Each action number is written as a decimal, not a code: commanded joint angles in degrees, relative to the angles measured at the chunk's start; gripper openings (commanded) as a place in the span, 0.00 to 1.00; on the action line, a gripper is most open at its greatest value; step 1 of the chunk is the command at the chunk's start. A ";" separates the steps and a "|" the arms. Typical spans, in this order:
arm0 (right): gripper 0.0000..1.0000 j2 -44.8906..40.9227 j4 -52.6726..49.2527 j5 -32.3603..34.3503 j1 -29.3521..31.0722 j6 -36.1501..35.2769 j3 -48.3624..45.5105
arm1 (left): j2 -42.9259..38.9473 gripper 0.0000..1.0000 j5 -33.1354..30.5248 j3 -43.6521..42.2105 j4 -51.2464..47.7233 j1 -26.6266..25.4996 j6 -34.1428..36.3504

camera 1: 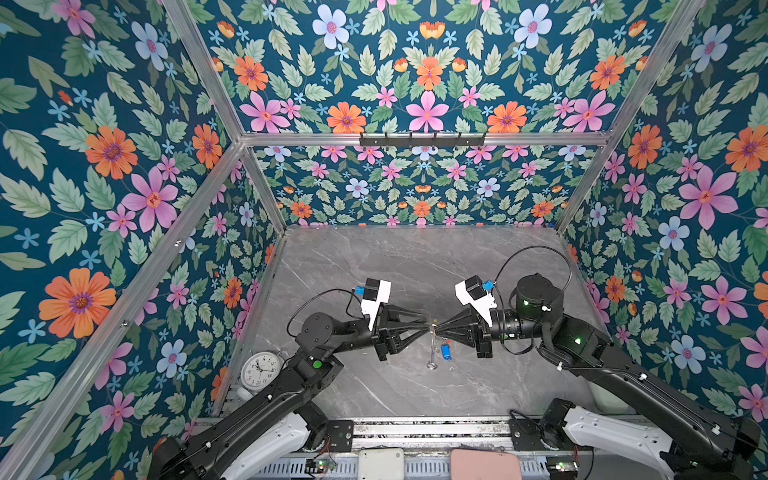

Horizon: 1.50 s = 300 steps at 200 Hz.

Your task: Remove the keys from the keyring

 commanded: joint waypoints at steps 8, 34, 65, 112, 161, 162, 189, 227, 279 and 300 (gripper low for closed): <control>0.00 1.03 -8.32 1.42 0.02 -4.55 2.35 | 0.14 0.33 0.81 4.97 -19.88 0.22 7.40; 0.00 2.04 -12.82 2.75 0.03 -6.77 4.03 | 1.62 0.32 0.19 10.76 -34.46 0.21 14.38; 0.00 3.16 -14.71 3.23 0.04 -7.95 5.17 | 4.51 0.29 1.90 14.57 -41.31 0.22 18.12; 0.00 4.39 -15.98 4.37 -0.03 -8.72 6.45 | 6.35 0.25 3.73 16.04 -43.85 0.17 20.98; 0.00 5.45 -16.40 4.48 -0.28 -8.91 6.80 | 6.39 0.24 4.80 15.95 -42.84 0.22 21.33; 0.00 5.46 -16.37 4.47 -0.25 -8.87 6.80 | 6.38 0.24 4.87 15.95 -42.84 0.22 21.33; 0.00 5.82 -16.16 4.20 -0.23 -8.76 6.80 | 7.20 0.21 6.14 15.95 -41.49 0.22 20.86; 0.00 6.08 -15.66 4.47 -0.23 -8.66 6.80 | 7.69 0.18 7.03 15.62 -40.13 0.14 20.32; 0.00 6.79 -15.42 4.47 -0.19 -8.66 6.80 | 7.69 0.14 7.83 15.20 -38.83 0.19 19.90; 0.00 7.05 -15.02 4.73 -0.33 -8.47 6.79 | 7.77 0.12 8.28 14.99 -38.34 0.15 19.84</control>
